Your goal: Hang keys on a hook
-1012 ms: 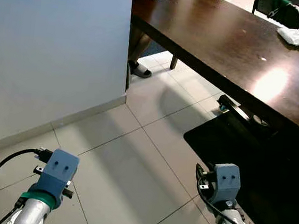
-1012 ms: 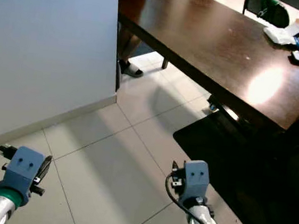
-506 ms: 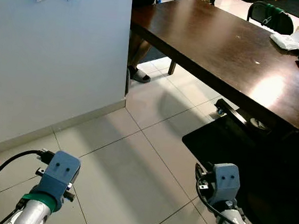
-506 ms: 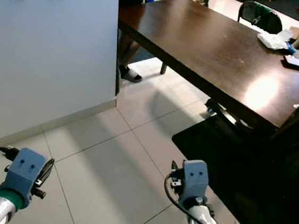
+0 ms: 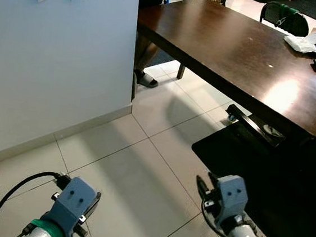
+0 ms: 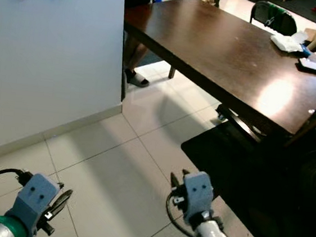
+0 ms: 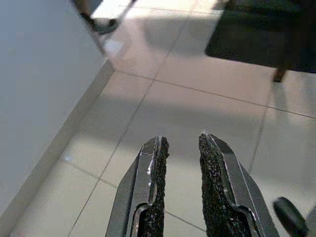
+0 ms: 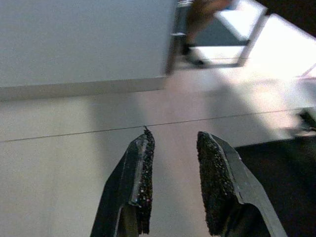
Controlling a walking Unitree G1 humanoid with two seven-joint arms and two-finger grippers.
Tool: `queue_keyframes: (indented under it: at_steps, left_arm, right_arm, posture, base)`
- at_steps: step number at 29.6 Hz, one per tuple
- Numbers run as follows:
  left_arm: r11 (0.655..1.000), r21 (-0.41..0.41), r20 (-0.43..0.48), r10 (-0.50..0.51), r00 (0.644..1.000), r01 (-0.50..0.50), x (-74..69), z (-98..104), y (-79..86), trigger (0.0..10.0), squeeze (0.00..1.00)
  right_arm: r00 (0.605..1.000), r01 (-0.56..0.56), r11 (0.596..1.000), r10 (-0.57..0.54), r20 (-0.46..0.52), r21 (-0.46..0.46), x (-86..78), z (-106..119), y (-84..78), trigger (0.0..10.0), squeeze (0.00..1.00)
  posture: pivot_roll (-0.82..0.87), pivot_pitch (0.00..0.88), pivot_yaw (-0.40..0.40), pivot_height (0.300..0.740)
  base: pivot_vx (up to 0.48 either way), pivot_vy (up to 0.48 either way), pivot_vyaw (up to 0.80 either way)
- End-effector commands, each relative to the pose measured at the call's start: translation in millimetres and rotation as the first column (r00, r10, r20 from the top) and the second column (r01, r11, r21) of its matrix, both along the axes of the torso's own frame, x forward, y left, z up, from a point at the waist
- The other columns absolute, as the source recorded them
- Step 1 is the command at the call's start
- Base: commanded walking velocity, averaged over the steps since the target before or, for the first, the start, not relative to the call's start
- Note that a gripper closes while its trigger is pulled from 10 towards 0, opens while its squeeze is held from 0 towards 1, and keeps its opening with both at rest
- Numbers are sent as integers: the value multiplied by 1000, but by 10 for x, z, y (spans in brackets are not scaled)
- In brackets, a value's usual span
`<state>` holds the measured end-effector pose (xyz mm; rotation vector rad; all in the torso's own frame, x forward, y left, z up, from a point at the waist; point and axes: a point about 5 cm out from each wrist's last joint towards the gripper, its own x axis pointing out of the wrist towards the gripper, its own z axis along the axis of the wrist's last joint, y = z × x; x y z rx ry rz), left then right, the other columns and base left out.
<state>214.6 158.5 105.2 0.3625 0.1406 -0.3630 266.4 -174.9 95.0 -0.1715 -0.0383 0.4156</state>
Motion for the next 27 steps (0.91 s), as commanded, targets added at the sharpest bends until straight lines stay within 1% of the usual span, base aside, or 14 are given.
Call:
queue_keyframes:
  at_steps: [1,3,4,5,6,7,9,10,14,15,18,19,23,27]
  left_arm:
    - [999,2,-19,-38,999,38,-51,-26,-42,10000,0]
    - [999,17,-19,-42,999,42,-38,-31,-39,10000,0]
    - [999,20,-16,-33,999,34,-24,-32,-28,10000,0]
    - [999,20,-16,-33,999,34,-24,-32,-28,10000,0]
    - [999,41,18,-1,1000,1,19,-6,-10,10000,0]
    - [997,52,58,59,997,-62,83,30,28,10000,0]
    - [997,52,58,59,997,-62,83,30,28,10000,0]
    - [995,56,78,83,994,-87,126,57,46,10000,0]
    - [996,59,79,60,995,-65,140,66,25,10000,0]
    - [998,55,69,26,997,-30,140,67,1,10000,0]
    - [998,56,61,-2,998,-2,136,67,-11,10000,0]
    - [998,62,60,-11,998,7,136,70,-11,10000,0]
    - [998,66,62,-10,998,6,141,73,-4,10000,0]
    - [998,48,40,-35,999,33,127,66,-12,10000,0]
  right_arm:
    - [997,-72,996,73,-18,44,-46,37,92,10000,0]
    - [976,-211,977,212,-41,38,-148,41,303,10000,0]
    - [965,-255,966,256,-52,27,-187,20,376,10000,0]
    - [965,-255,966,256,-52,27,-187,20,376,10000,0]
    - [968,-244,970,244,-50,19,-171,11,373,10000,0]
    - [982,-183,982,185,-48,47,-113,23,309,10000,0]
    - [982,-183,982,185,-48,47,-113,23,309,10000,0]
    - [988,-146,987,149,-44,73,-76,44,268,10000,0]
    - [989,-145,987,147,-29,72,-59,65,284,10000,0]
    - [986,-166,984,168,-23,62,-59,81,322,10000,0]
    - [981,-190,980,191,-21,53,-58,89,359,10000,0]
    - [977,-208,976,210,-33,59,-61,99,379,10000,0]
    - [974,-219,973,223,-46,66,-64,105,389,10000,0]
    - [966,-240,968,246,-75,75,-57,99,401,10000,0]
  posture:
    - [52,155,62,740]
    - [52,154,60,740]
    - [52,154,60,740]
    - [52,154,60,740]
    - [55,153,64,740]
    - [47,151,70,740]
    - [47,151,70,740]
    - [39,150,69,740]
    - [37,150,67,740]
    - [43,150,64,740]
    - [51,142,63,740]
    - [54,142,64,740]
    - [54,140,67,740]
    - [50,131,69,740]
  base:
    - [0,0,0]
    - [0,0,0]
    - [0,0,0]
    - [0,0,0]
    - [0,0,0]
    - [0,0,0]
    - [0,0,0]
    - [0,0,0]
    - [0,0,0]
    - [0,0,0]
    - [0,0,0]
    - [0,0,0]
    - [0,0,0]
    - [0,0,0]
